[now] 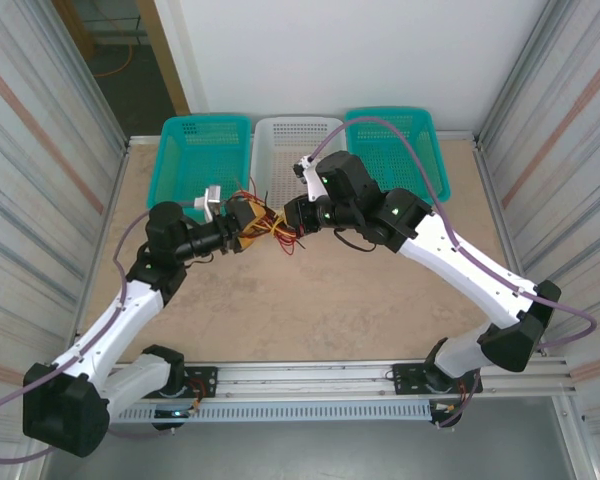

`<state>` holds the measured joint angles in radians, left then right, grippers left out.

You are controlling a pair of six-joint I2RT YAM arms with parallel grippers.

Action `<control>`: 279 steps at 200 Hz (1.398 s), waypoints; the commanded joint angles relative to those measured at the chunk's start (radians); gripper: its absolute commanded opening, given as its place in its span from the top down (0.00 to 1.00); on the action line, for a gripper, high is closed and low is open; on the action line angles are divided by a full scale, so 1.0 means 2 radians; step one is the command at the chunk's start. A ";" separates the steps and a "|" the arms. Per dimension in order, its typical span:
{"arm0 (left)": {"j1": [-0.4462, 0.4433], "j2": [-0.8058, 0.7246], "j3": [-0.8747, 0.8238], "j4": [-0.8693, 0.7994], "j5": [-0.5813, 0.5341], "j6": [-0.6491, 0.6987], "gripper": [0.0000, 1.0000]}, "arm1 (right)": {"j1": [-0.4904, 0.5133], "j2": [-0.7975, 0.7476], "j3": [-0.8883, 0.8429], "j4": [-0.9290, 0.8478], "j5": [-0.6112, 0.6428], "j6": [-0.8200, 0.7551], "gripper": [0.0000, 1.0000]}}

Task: Untangle the cables

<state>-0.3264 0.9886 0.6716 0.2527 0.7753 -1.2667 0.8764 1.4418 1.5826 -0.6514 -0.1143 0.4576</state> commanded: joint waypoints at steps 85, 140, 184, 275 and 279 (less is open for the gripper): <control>-0.004 0.038 0.033 0.052 0.012 0.020 0.88 | 0.015 -0.007 0.018 0.016 -0.033 -0.004 1.00; -0.003 0.030 0.039 0.019 0.007 0.031 1.00 | 0.000 -0.023 0.004 0.015 -0.011 0.005 0.61; 0.007 0.010 0.049 -0.017 -0.007 0.044 1.00 | -0.002 -0.027 -0.003 0.002 -0.016 0.004 0.47; 0.006 0.014 0.063 -0.027 0.015 0.068 1.00 | 0.004 -0.005 0.036 -0.025 0.029 -0.008 1.00; 0.006 0.015 0.064 -0.025 0.018 0.070 1.00 | 0.001 -0.006 0.036 -0.026 0.029 -0.007 1.00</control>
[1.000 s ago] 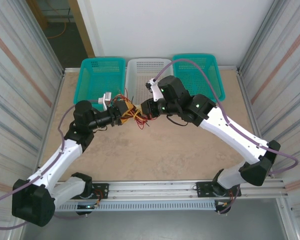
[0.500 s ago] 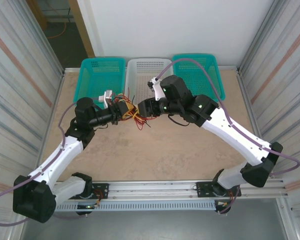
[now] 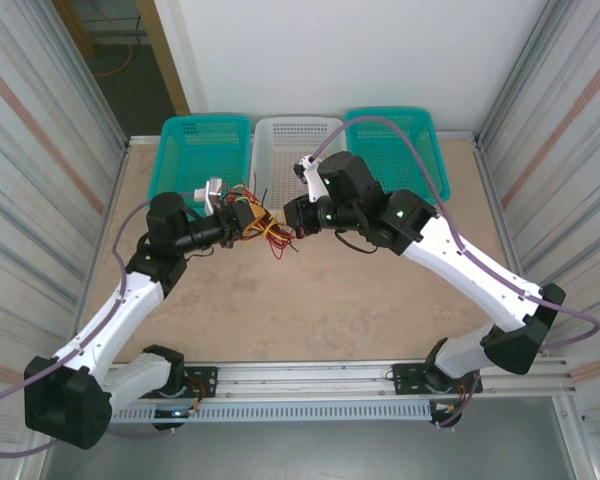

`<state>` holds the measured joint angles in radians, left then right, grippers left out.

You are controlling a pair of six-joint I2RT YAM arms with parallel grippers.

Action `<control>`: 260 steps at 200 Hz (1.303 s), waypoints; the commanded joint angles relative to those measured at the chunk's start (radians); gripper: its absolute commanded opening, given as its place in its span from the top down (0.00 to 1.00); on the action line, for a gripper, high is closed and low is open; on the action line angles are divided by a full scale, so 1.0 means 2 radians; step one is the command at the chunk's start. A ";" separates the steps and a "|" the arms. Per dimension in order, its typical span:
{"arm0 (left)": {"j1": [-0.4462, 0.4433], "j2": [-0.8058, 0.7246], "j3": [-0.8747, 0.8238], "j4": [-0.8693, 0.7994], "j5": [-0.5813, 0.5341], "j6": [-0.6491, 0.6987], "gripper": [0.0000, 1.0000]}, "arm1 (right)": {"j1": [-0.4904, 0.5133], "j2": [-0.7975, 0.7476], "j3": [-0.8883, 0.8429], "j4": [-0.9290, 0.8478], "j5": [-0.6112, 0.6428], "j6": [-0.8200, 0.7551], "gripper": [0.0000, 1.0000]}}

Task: Untangle the cables

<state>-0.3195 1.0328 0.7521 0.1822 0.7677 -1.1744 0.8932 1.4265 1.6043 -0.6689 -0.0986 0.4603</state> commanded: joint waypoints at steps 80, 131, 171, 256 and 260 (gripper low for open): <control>-0.053 0.018 0.047 0.123 0.057 0.008 1.00 | -0.134 0.021 0.011 0.012 -0.085 0.053 1.00; -0.056 0.022 0.036 0.301 0.013 -0.086 1.00 | -0.187 0.013 -0.115 0.189 -0.212 0.158 1.00; -0.063 0.061 0.038 0.478 -0.075 -0.158 1.00 | -0.184 0.016 -0.222 0.370 -0.270 0.256 1.00; -0.058 0.023 0.056 0.380 -0.217 0.004 1.00 | -0.095 -0.072 -0.401 0.583 -0.094 0.396 1.00; -0.058 0.017 0.056 0.360 -0.224 0.020 1.00 | -0.084 -0.079 -0.396 0.571 -0.084 0.386 1.00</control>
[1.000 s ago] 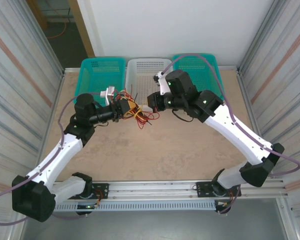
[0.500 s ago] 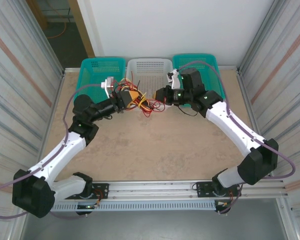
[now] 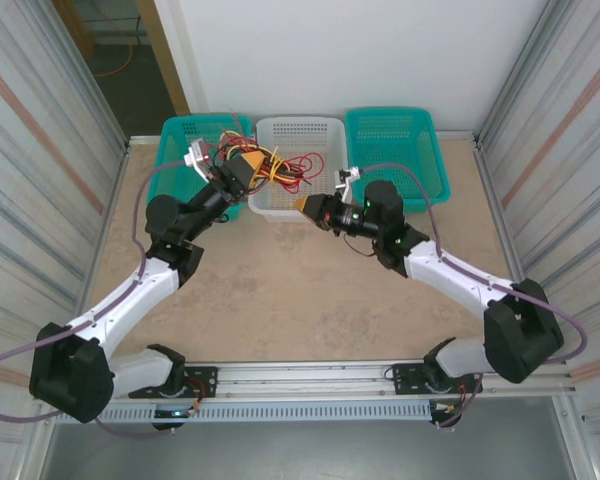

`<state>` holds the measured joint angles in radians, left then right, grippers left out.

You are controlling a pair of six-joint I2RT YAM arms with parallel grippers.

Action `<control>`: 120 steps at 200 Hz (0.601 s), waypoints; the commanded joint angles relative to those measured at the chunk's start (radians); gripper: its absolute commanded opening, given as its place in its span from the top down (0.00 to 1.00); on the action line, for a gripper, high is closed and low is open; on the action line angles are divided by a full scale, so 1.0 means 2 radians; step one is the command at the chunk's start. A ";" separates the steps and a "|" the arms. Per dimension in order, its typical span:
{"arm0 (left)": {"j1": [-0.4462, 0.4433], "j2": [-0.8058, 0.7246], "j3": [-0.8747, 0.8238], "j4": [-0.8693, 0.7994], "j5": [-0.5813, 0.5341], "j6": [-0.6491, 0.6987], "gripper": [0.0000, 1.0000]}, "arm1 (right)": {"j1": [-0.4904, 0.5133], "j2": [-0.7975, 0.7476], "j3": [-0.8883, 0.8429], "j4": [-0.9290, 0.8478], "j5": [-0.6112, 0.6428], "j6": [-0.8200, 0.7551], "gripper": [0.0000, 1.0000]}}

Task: Untangle the cables

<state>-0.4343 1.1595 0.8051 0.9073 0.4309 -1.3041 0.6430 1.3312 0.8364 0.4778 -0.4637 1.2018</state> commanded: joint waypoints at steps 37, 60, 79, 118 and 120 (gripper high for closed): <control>-0.002 -0.088 0.042 -0.184 -0.099 0.233 1.00 | 0.123 -0.099 0.052 -0.156 0.199 -0.105 1.00; 0.008 -0.113 0.019 -0.236 -0.101 0.256 1.00 | 0.137 -0.121 0.134 -0.289 0.256 -0.160 1.00; 0.012 -0.136 -0.008 -0.254 -0.103 0.258 1.00 | 0.138 -0.126 0.183 -0.333 0.269 -0.194 1.00; 0.015 -0.169 -0.039 -0.309 -0.111 0.276 1.00 | 0.136 -0.116 0.262 -0.357 0.269 -0.243 1.00; 0.015 -0.170 -0.039 -0.311 -0.109 0.277 1.00 | 0.136 -0.114 0.267 -0.359 0.269 -0.246 1.00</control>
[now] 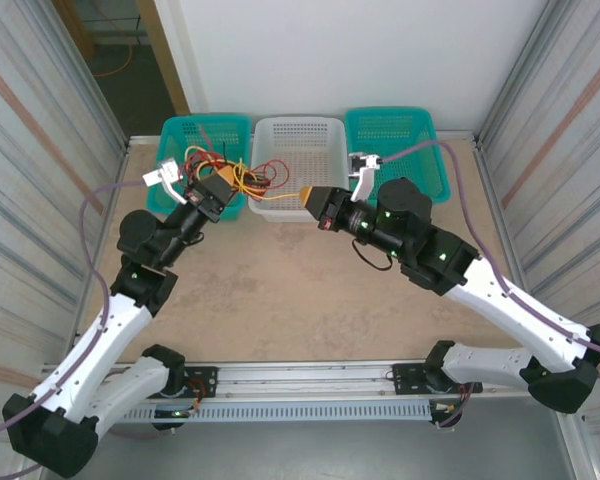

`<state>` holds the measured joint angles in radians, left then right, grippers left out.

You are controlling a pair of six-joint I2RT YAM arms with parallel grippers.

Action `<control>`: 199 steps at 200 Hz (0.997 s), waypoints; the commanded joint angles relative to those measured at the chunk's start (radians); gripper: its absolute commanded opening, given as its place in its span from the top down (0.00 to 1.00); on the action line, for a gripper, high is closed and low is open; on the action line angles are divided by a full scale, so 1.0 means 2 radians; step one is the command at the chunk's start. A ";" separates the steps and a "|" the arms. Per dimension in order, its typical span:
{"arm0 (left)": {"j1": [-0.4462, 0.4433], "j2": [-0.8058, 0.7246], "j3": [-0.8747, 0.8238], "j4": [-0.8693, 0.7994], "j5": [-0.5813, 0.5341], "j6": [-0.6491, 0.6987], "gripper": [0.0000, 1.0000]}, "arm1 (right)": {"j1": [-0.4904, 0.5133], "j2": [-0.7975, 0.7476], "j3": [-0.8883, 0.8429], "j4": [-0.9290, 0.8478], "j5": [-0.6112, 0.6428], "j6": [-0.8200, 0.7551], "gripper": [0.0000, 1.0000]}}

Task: Untangle the cables

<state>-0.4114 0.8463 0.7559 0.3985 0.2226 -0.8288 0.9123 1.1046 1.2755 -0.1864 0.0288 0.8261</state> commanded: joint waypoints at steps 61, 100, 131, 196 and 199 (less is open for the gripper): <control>0.006 -0.013 -0.056 -0.003 0.154 0.003 1.00 | -0.124 0.051 0.171 -0.095 -0.049 -0.067 1.00; 0.005 -0.001 -0.031 0.085 0.257 -0.073 1.00 | -0.228 0.106 0.199 -0.121 -0.140 -0.040 1.00; 0.002 0.006 0.001 0.136 0.272 -0.134 1.00 | -0.280 0.151 0.164 -0.087 -0.210 -0.016 1.00; -0.008 0.058 0.063 0.208 0.283 -0.211 1.00 | -0.277 0.224 0.040 0.087 -0.276 0.063 1.00; -0.009 0.060 0.065 0.211 0.282 -0.213 1.00 | -0.276 0.227 0.038 0.089 -0.276 0.064 1.00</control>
<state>-0.4145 0.9642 0.8181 0.6643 0.7357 -1.1599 0.3603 1.5234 1.3800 -0.1635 -0.5079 0.8928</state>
